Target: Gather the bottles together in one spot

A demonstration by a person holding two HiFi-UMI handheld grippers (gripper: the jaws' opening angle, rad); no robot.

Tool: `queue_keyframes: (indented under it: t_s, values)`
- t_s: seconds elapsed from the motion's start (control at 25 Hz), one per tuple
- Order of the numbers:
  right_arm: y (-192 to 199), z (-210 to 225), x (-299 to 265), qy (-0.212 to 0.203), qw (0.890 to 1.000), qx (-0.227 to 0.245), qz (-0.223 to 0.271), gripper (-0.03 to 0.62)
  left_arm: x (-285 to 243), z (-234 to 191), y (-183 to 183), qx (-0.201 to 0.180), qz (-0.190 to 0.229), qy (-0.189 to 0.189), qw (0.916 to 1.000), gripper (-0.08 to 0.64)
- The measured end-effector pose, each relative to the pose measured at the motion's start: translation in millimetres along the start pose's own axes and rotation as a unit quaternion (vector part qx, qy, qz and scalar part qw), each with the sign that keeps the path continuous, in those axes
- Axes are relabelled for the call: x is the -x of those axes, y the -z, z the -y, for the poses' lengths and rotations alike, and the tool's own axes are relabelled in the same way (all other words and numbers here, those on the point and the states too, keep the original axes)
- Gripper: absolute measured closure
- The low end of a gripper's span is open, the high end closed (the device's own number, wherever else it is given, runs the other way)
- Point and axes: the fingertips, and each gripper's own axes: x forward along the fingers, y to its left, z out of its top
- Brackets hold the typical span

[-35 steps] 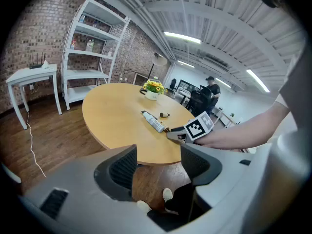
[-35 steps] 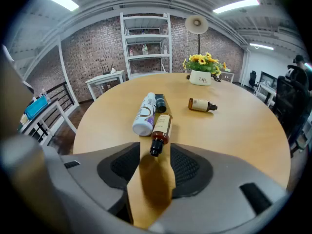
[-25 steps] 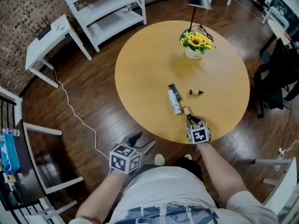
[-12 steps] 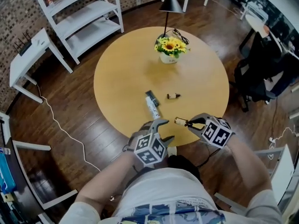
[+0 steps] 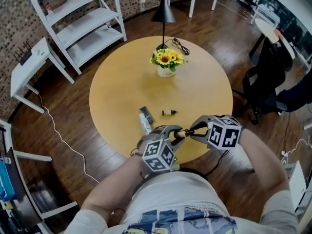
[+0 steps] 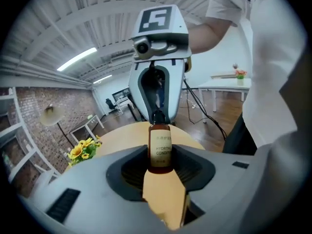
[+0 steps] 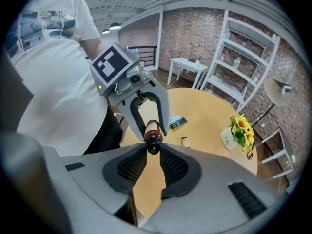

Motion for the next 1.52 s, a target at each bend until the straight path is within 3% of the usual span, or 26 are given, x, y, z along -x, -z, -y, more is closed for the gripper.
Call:
queue_keyframes:
  t_s: [0.08,0.12,0.2,0.32,0.4,0.6,0.88,1.08,1.2,1.32,1.52]
  values:
    - [-3,30,11,0.032,0.996,-0.046,0.063,0.439,-3,-25,-4,0.076,0.019,-0.041,0.9961,0.408]
    - [-5,45,18,0.044,0.990,-0.082,0.106,0.410,-3,-39,-6,0.118,0.029,-0.067,0.9904,0.408]
    - [-10,66,35,0.045,0.962,-0.177,0.202,0.407,-2,-59,-10,0.180,0.044,-0.122,0.9750,0.408]
    - [-18,83,46,0.009,0.906,-0.295,0.304,0.411,-6,-74,-16,0.214,0.052,-0.184,0.9579,0.408]
    - [-22,91,39,0.003,0.892,-0.317,0.322,0.413,-10,-79,-19,0.221,0.058,-0.211,0.9506,0.408]
    - [-28,96,24,-0.006,0.893,-0.307,0.330,0.459,-14,-84,-12,0.238,0.057,-0.252,0.9365,0.408]
    - [-28,94,19,-0.044,0.875,-0.334,0.346,0.472,-14,-79,-4,0.231,0.037,-0.270,0.9339,0.408]
    - [-26,96,14,-0.064,0.876,-0.330,0.345,0.499,-15,-76,5,0.239,0.022,-0.256,0.9365,0.403]
    - [-19,117,11,-0.031,0.884,-0.319,0.340,0.500,-10,-78,17,0.248,0.001,-0.256,0.9344,0.400]
    - [3,156,2,0.034,0.899,-0.300,0.316,0.499,1,-80,32,0.268,-0.016,-0.260,0.9277,0.401]
    - [55,229,-28,0.131,0.924,-0.265,0.243,0.499,34,-79,56,0.319,-0.045,-0.269,0.9078,0.400]
